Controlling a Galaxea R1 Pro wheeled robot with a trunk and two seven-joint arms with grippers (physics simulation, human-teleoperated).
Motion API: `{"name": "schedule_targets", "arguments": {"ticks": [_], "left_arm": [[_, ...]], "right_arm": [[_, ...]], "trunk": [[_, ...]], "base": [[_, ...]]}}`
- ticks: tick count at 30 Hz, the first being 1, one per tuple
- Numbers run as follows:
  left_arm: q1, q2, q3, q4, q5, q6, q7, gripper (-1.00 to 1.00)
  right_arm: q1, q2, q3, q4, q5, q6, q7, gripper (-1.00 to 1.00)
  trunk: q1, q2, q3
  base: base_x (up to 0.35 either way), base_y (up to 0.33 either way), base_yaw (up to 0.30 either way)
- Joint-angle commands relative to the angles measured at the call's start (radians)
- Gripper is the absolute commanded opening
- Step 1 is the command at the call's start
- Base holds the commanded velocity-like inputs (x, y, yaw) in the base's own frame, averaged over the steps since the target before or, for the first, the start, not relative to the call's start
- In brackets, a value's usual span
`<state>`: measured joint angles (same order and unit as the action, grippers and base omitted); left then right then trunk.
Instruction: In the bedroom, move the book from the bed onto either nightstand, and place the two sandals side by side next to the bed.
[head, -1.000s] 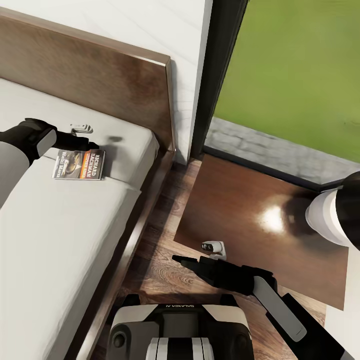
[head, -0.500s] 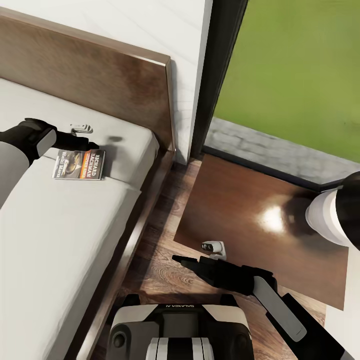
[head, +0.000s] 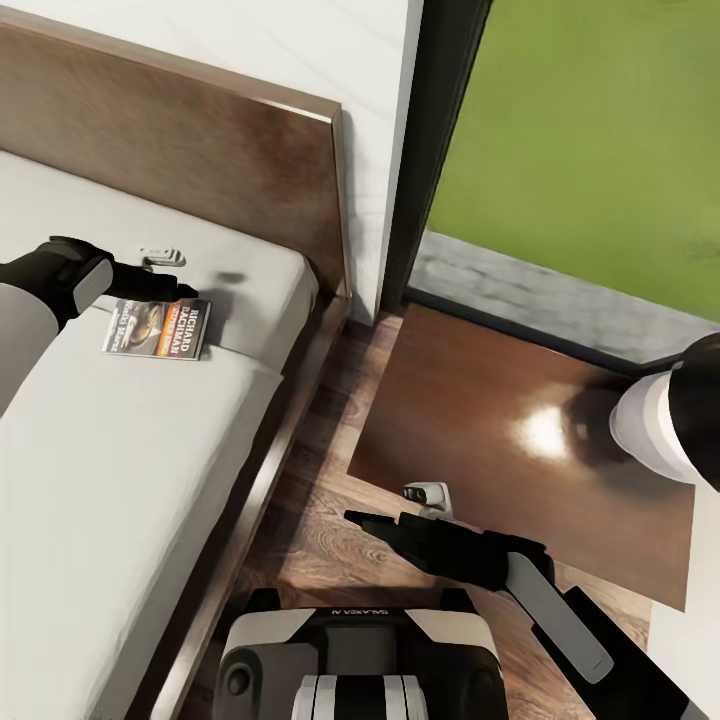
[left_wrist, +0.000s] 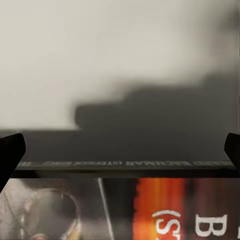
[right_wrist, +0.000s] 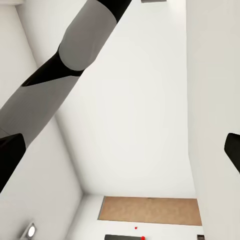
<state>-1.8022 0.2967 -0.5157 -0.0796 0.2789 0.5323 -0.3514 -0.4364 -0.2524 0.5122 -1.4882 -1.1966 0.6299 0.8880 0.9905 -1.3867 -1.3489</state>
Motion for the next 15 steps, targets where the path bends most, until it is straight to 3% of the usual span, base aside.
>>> {"name": "schedule_targets", "arguments": {"ticks": [1, 15], "left_arm": [[0.000, 0.001, -0.009, -0.001, 0.009, 0.006, -0.001, 1.00], [0.000, 0.001, -0.009, -0.001, 0.010, 0.006, -0.001, 1.00]], "right_arm": [[-0.001, -0.001, 0.002, 0.000, -0.009, 0.007, -0.002, 1.00], [-0.001, -0.001, 0.001, 0.009, -0.010, 0.007, 0.002, 1.00]], "trunk": [[0.000, 0.000, 0.000], [0.000, 0.000, 0.000]], "base": [[-0.019, 0.000, 0.000], [-0.005, 0.000, 0.000]]}}
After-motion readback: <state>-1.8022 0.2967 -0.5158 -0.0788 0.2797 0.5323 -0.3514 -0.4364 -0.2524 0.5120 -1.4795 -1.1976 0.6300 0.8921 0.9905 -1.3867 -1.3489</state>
